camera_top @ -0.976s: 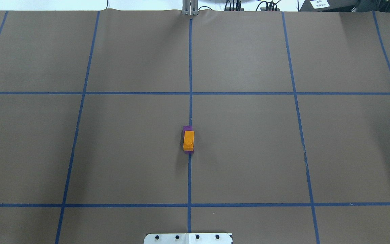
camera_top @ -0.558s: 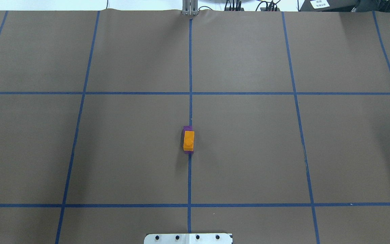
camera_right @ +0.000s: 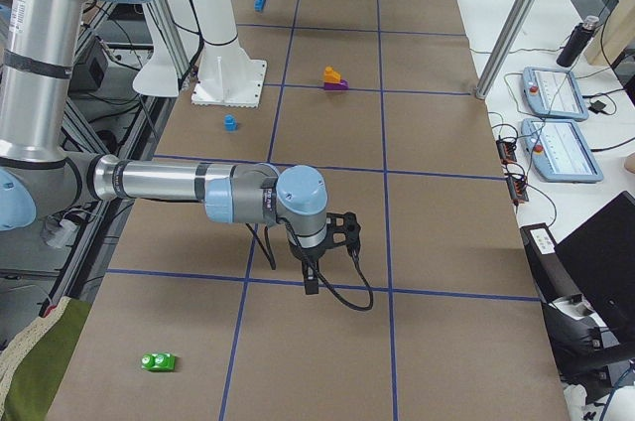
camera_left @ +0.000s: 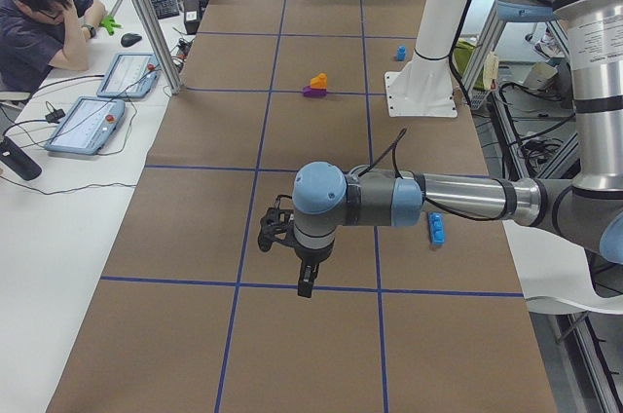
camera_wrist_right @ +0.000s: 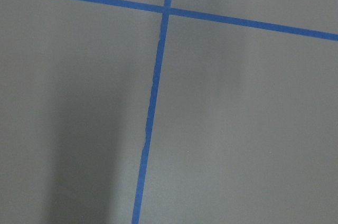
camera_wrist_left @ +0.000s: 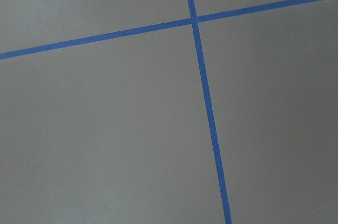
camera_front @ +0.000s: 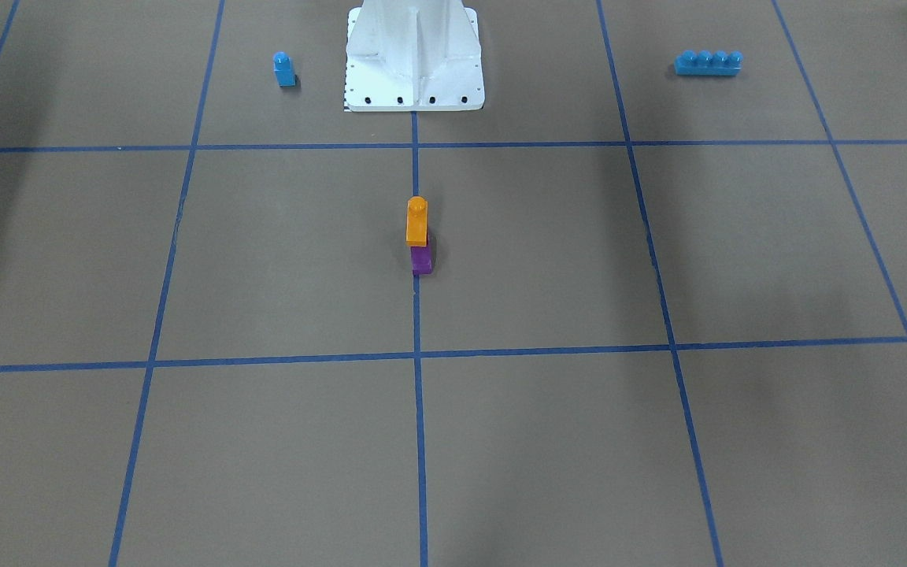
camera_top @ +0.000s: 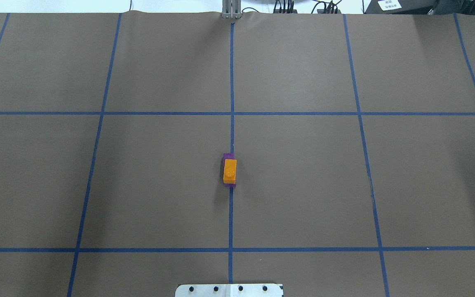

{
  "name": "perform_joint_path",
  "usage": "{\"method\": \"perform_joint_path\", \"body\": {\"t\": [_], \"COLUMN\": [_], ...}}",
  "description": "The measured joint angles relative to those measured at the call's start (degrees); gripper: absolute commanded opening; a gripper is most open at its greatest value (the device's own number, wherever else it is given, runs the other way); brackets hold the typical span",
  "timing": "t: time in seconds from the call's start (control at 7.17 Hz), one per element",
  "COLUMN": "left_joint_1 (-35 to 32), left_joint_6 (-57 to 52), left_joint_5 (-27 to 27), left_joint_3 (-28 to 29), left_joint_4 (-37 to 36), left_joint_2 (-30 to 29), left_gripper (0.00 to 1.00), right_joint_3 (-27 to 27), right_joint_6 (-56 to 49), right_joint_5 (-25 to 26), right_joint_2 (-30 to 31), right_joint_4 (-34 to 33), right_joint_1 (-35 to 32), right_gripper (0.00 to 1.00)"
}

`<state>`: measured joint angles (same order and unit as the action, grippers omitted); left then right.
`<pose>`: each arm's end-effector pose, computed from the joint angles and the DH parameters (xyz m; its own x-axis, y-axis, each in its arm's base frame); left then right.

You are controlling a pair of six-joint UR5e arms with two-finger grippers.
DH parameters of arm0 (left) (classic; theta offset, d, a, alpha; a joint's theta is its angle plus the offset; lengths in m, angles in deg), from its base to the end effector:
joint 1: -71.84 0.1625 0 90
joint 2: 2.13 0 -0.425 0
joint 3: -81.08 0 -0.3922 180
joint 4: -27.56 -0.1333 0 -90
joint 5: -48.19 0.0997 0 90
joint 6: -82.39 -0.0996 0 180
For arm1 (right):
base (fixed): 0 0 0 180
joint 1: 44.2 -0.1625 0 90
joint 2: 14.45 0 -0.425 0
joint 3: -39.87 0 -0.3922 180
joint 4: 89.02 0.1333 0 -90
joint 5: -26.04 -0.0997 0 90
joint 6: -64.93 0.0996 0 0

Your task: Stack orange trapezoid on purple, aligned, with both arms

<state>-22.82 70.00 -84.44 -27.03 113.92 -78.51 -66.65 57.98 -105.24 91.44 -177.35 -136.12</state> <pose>-0.0974 -0.3850 0.6166 0.7345 0.1652 -0.6582 -0.0782 0.9841 0.1598 0.0802 -0.3760 0.6377 0.7505 -0.1221 0.6495 0.0578 0.9911 0.1196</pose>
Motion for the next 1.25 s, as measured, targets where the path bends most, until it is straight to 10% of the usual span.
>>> {"method": "perform_joint_path", "body": {"t": [1.25], "left_joint_1": [0.1], "left_joint_6": [0.0], "left_joint_5": [-0.1], "left_joint_3": [0.2], "left_joint_4": [0.0], "left_joint_2": [0.0], "left_gripper": [1.0], "right_joint_3": [0.3], "right_joint_6": [0.2], "right_joint_5": [-0.5], "right_joint_2": [-0.1], "right_joint_4": [0.8], "right_joint_1": [0.3], "right_gripper": [1.0]}}
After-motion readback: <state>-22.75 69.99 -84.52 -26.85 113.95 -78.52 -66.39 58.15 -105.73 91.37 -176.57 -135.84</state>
